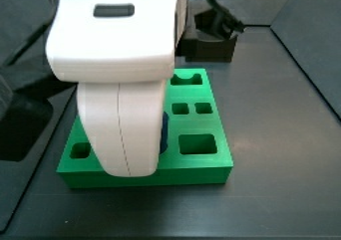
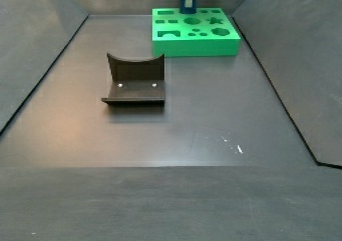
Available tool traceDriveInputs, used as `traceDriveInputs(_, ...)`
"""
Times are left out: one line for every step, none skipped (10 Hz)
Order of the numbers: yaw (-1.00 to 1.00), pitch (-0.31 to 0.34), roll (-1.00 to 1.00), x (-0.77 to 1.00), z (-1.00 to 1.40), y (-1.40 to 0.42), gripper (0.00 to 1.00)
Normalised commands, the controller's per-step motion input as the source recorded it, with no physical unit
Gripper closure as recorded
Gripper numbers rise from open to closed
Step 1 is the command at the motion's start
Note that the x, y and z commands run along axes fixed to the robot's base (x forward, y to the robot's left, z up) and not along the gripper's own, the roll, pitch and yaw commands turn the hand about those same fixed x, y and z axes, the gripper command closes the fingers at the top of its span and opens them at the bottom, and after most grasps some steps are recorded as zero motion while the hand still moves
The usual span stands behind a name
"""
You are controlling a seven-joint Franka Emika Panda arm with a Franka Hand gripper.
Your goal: Insert the oval object.
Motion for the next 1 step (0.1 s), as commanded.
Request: traceDriveInputs(0.00,0.000,0.03,0.00,0.00,-0.04,1.00)
